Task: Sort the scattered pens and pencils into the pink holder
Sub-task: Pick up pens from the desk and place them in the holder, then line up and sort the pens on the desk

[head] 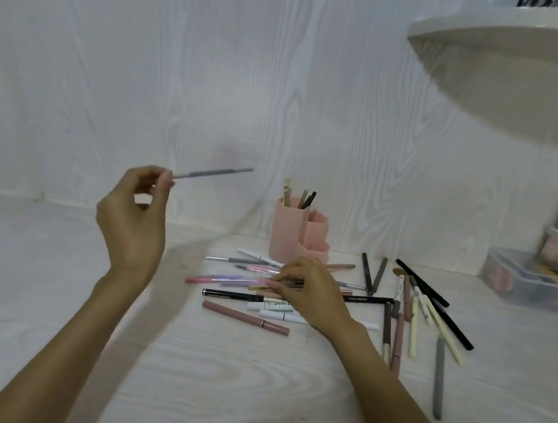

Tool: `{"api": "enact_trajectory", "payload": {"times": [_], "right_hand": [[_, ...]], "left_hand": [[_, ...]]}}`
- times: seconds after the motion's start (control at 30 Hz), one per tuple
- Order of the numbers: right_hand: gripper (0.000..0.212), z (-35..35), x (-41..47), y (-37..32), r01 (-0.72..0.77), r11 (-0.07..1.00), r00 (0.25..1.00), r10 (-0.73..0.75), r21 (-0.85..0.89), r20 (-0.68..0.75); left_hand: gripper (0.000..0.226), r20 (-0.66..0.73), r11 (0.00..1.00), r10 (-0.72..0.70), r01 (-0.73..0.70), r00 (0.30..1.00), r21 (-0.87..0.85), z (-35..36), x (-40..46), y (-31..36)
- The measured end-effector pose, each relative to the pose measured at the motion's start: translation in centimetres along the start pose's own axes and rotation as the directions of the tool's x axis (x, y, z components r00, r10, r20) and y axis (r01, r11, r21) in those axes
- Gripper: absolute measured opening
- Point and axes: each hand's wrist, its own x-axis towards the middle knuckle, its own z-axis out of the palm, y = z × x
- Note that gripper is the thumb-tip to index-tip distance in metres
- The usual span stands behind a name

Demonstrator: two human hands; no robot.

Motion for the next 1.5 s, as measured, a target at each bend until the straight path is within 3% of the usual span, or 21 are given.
{"api": "enact_trajectory", "payload": {"times": [0.1,0.23,0.33,0.43,0.53,0.63,0.67,0.73,0.8,0.83,0.9,0.97,1.03,1.2,1.3,1.5], "right_hand": [[0.014,0.1,0.0,0.1,0.014,1.0,0.999,-0.014,-0.002,-0.048],[0.017,0.1,-0.1,0.3,-0.025,0.999,1.0,0.025,0.043,-0.006],[0.015,0.2,-0.1,0.3,-0.033,0.997,0.999,0.033,0.068,0.001],[0.012,0.0,-0.2,0.2,-0.04,0.997,0.999,0.041,0.059,-0.008],[0.011,-0.1,-0.3,0.1,-0.049,0.997,0.999,0.049,0.062,-0.004],[0.014,-0.2,-0.3,-0.1,-0.052,0.997,0.999,0.051,0.064,0.007],[0.014,-0.3,-0.3,-0.1,-0.053,0.996,0.999,0.051,0.071,0.019],[0.014,-0.4,-0.3,-0.1,-0.056,0.995,0.998,0.053,0.088,0.038],[0.012,-0.5,-0.5,-0.1,-0.057,0.994,0.998,0.054,0.09,0.037],[0.011,-0.5,-0.5,-0.2,-0.056,0.995,0.998,0.054,0.079,0.03],[0.011,-0.4,-0.5,-0.4,-0.076,0.995,0.997,0.075,0.061,0.02],[0.011,-0.7,-0.5,-0.7,-0.109,0.993,0.994,0.108,0.044,0.035],[0.012,-1.2,-0.2,-1.0,-0.13,0.99,0.99,0.132,-0.047,0.053],[0.018,-2.5,0.7,-2.6,-0.018,0.949,0.983,0.075,-0.315,0.169],[0.019,-2.8,2.2,-3.8,0.135,0.869,0.961,0.002,-0.477,0.275],[0.019,-2.9,3.3,-5.7,0.423,0.663,0.864,-0.091,-0.618,0.495]], "left_hand": [[0.017,0.078,0.978,0.208,-0.209,0.975,0.0,2.2,2.3,4.5],[0.019,0.368,0.833,0.413,-0.509,0.833,0.216,6.0,4.8,8.1],[0.022,0.552,0.71,0.419,-0.639,0.721,0.295,8.9,5.7,9.0],[0.022,0.682,0.652,0.344,-0.687,0.646,0.322,11.6,5.0,8.2],[0.024,0.768,0.641,0.223,-0.684,0.6,0.348,13.6,3.0,5.6],[0.035,0.82,0.706,0.122,-0.63,0.559,0.324,13.7,1.3,3.1],[0.039,0.799,0.735,0.143,-0.603,0.585,0.31,13.2,0.8,2.6],[0.041,0.655,0.849,0.202,-0.463,0.728,0.254,11.2,-0.2,1.9],[0.032,0.569,0.955,0.122,-0.252,0.813,0.156,8.2,-1.4,0.9],[0.032,0.618,0.982,0.051,-0.153,0.785,0.113,6.6,-2.1,0.1],[0.053,0.778,0.99,-0.033,-0.087,0.627,0.111,3.8,-3.6,-1.7],[0.07,0.874,0.974,-0.088,-0.14,0.478,0.175,2.2,-5.1,-3.5],[0.072,0.913,0.942,-0.092,-0.261,0.398,0.209,1.6,-5.8,-4.8],[0.082,0.902,0.929,-0.053,-0.309,0.428,0.202,1.7,-6.0,-5.1],[0.078,0.9,0.917,-0.055,-0.335,0.432,0.217,1.8,-6.3,-5.1],[0.087,0.878,0.901,-0.068,-0.349,0.473,0.258,2.2,-6.4,-5.9]]}}
